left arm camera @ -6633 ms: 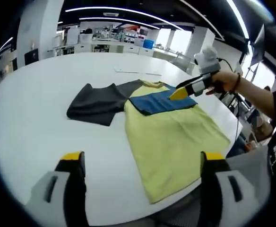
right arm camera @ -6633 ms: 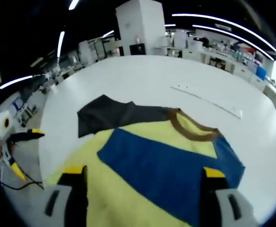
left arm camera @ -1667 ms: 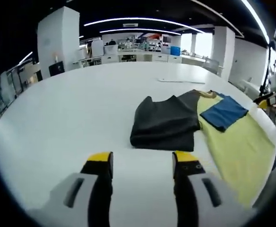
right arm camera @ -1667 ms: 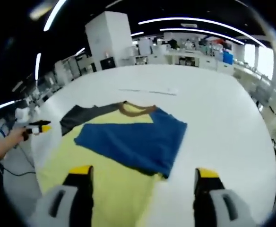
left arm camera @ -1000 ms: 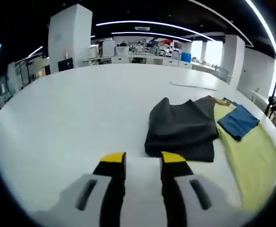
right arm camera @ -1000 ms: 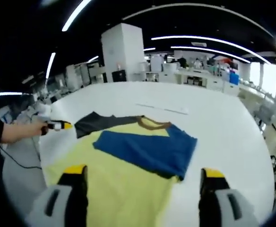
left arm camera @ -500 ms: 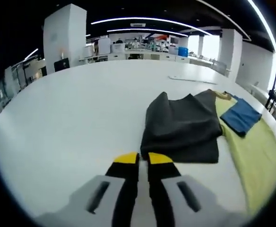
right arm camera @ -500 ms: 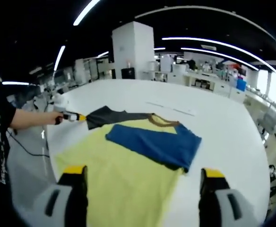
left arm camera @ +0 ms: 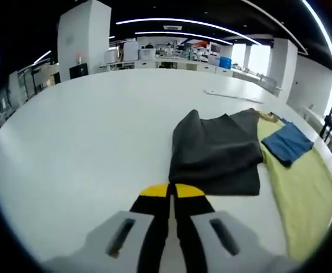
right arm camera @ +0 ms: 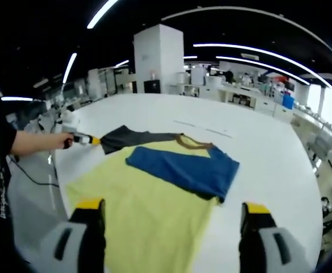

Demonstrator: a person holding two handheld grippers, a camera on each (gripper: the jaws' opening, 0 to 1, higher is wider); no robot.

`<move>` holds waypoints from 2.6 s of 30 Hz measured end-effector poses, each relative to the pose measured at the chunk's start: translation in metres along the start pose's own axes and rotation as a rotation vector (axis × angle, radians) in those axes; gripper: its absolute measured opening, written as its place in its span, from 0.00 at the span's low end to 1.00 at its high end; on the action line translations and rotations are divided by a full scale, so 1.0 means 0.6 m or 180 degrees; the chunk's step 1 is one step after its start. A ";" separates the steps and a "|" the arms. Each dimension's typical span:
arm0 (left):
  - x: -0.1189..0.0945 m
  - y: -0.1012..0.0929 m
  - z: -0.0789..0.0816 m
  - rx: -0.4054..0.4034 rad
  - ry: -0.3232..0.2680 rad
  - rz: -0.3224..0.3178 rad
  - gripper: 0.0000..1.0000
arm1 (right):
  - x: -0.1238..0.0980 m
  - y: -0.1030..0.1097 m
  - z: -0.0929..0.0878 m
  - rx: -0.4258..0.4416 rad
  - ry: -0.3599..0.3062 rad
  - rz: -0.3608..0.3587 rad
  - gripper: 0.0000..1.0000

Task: Fold the garment on the visible template until the final outline fits inside the template.

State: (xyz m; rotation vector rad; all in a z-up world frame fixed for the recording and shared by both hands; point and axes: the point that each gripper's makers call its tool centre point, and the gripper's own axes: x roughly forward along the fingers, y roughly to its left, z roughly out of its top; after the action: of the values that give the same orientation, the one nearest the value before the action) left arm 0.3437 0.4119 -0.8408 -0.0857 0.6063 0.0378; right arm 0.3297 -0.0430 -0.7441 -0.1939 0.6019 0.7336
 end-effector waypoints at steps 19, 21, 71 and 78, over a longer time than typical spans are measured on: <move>-0.045 -0.070 0.084 -0.0257 -0.0370 -0.0153 0.00 | 0.001 0.004 0.004 0.0010 -0.0003 -0.0012 1.00; -0.045 -0.077 0.097 -0.0254 -0.0427 -0.0179 0.00 | 0.001 0.003 0.005 0.0012 -0.0010 -0.0019 1.00; 0.032 -0.462 0.174 0.1053 -0.0685 -0.1490 0.00 | -0.014 -0.001 -0.038 0.0257 0.0167 -0.0129 0.94; 0.017 -0.497 0.110 0.1539 -0.0499 -0.1728 0.00 | -0.013 0.002 -0.041 0.0282 0.0172 -0.0119 0.94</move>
State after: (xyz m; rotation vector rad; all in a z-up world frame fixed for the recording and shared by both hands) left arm 0.4075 0.1213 -0.7718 0.2218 0.4065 -0.6211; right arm 0.3132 -0.0555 -0.7598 -0.1430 0.6793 0.6658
